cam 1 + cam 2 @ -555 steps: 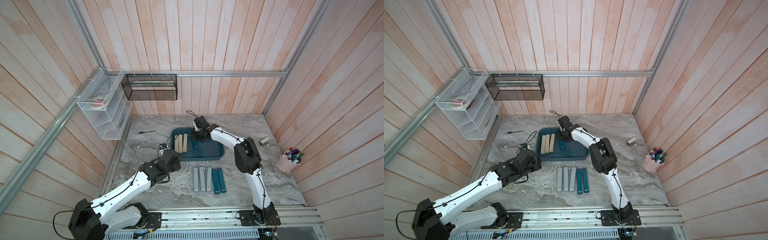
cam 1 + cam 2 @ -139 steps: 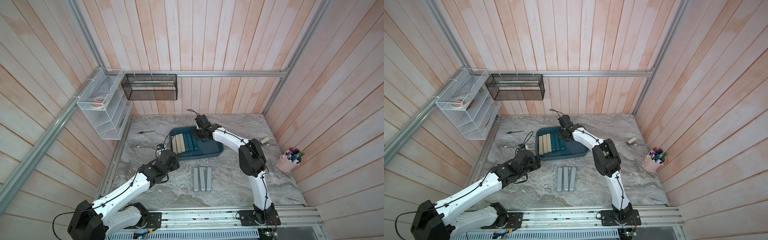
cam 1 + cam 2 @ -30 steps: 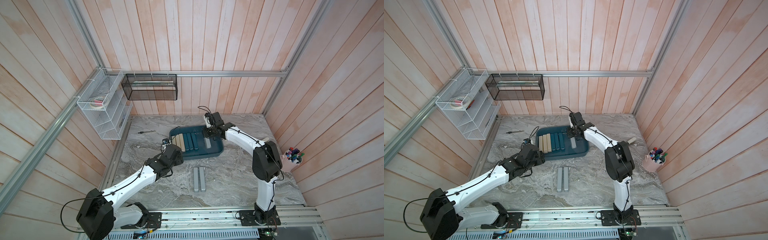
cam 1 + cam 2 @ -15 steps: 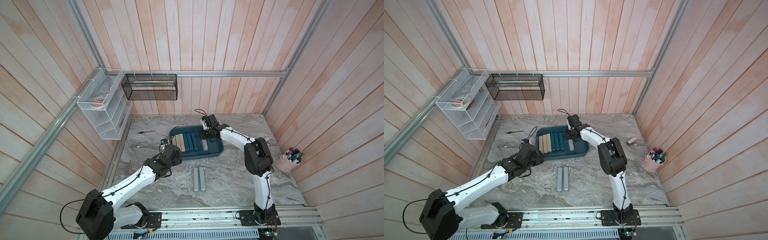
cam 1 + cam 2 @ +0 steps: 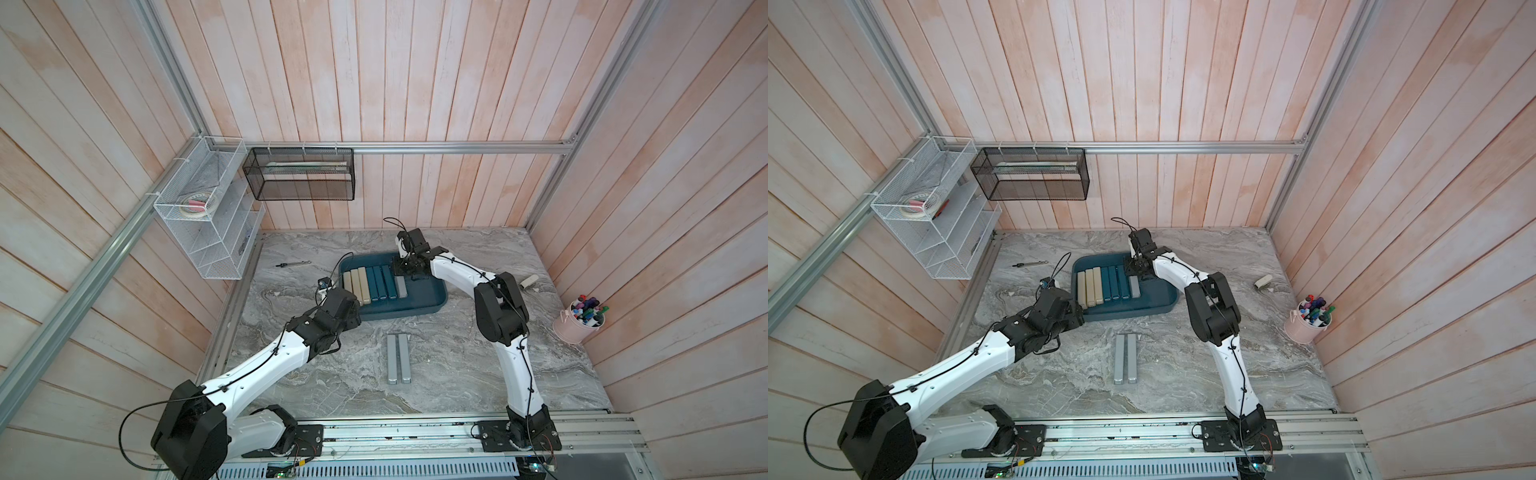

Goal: Put the pruning pliers into the storage box
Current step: Place the pruning pliers in the storage box.

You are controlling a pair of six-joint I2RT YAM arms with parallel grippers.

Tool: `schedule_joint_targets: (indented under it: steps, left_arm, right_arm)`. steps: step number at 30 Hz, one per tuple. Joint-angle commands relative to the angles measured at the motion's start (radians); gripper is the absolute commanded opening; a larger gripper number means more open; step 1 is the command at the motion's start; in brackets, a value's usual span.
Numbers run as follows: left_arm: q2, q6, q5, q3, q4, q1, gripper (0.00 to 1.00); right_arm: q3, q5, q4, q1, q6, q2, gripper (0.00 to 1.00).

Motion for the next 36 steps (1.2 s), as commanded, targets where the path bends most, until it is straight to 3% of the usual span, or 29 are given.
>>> schedule_joint_targets:
  steps: [1,13,36]
  left_arm:
    - [-0.021,0.002,0.014,-0.023,-0.003,0.011,0.71]
    - [-0.012,0.006,0.031,-0.023,0.003,0.016,0.71]
    - [-0.011,0.009,0.043,-0.017,-0.003,0.016,0.71]
  right_arm:
    - [0.034,-0.008,0.013,0.015,0.009,0.021,0.26]
    - [0.065,0.056,-0.013,0.018,-0.015,0.035,0.29]
    - [0.107,0.05,-0.036,0.023,-0.006,0.067,0.43]
